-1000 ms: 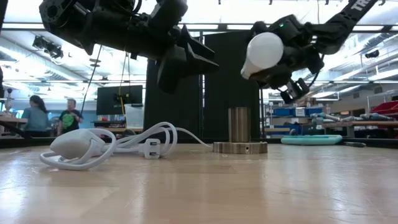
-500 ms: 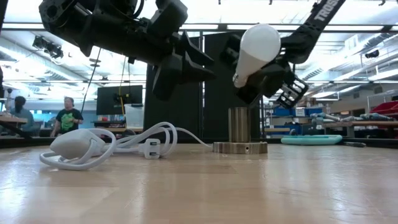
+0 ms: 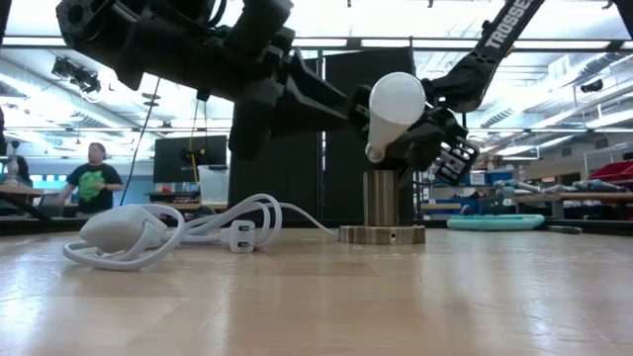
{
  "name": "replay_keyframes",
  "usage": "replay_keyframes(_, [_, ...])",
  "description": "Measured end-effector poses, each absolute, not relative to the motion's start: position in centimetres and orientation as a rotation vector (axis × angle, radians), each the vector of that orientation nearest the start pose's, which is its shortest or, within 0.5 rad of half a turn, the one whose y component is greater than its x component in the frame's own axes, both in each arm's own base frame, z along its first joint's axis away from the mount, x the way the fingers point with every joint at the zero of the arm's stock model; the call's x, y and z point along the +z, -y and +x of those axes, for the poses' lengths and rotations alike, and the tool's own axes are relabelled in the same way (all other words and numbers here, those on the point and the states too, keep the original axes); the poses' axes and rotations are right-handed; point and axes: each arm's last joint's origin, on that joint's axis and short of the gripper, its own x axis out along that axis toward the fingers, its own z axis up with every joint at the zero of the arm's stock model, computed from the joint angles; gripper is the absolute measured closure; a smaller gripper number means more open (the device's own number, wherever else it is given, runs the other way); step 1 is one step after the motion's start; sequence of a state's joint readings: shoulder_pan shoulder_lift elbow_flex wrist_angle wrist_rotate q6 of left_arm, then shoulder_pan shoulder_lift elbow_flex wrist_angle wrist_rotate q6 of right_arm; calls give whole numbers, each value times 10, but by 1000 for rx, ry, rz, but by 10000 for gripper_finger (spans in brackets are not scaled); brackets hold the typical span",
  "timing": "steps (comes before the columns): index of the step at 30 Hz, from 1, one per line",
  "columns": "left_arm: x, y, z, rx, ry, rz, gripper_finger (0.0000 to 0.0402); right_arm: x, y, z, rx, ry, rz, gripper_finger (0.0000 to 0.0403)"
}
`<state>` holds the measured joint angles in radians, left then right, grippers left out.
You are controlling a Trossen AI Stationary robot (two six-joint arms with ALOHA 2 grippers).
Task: Screw lightbulb
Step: Insert the lightbulb into the socket
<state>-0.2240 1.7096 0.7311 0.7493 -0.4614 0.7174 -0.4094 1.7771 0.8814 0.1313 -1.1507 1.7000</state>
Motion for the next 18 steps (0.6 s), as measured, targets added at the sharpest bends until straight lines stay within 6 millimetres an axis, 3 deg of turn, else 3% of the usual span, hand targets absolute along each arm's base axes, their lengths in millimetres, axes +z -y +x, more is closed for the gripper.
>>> replay_keyframes(8, [170, 55, 337, 239, -207, 711, 147, 160, 95, 323, 142, -1085, 2036, 252])
replay_keyframes(18, [160, 62, 359, 259, -246, 909, 102, 161, 85, 328, 177, -1100, 2011, 252])
